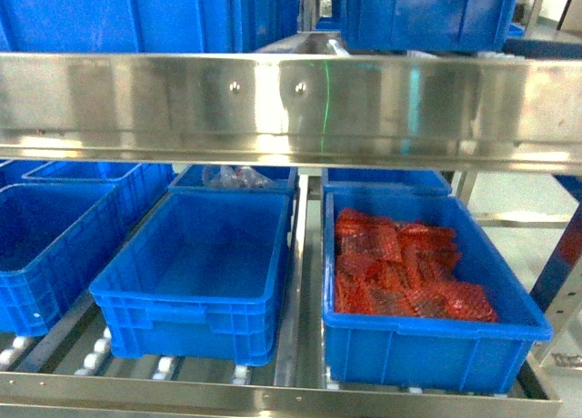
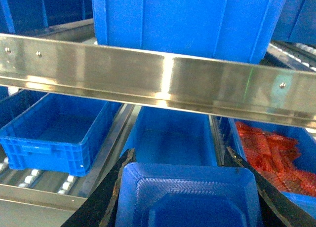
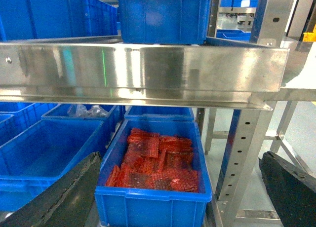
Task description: Pick blue part to blue bin on bottom shelf
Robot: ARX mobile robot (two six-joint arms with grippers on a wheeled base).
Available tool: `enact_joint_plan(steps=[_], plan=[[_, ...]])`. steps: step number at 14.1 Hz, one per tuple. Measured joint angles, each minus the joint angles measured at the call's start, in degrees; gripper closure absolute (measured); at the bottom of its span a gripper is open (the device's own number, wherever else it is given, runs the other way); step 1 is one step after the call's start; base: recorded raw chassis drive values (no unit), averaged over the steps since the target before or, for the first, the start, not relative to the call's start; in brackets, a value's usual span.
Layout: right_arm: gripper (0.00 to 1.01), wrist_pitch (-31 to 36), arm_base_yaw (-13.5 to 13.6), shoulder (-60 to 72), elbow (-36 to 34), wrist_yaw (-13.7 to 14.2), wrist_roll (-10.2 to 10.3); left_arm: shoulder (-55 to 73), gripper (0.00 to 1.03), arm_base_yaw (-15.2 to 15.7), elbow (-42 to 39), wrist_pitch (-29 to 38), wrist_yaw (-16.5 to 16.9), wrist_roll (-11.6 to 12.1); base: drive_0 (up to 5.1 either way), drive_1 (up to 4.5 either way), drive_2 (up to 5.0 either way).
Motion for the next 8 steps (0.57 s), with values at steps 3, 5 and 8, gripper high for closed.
enact_joint_plan(steps=[3,5,8], plan=[[0.03,0.0,0.0,0.0,0.0,0.0,0.0,0.0,0.59,0.0,0.0,0.0,0.0,0.0,0.0,0.0,0.0],[0.03,0.0,0.0,0.0,0.0,0.0,0.0,0.0,0.59,0.0,0.0,0.0,0.0,0.0,0.0,0.0,0.0],[0.03,0.0,0.0,0.0,0.0,0.0,0.0,0.0,0.59,0.0,0.0,0.0,0.0,0.0,0.0,0.0,0.0]])
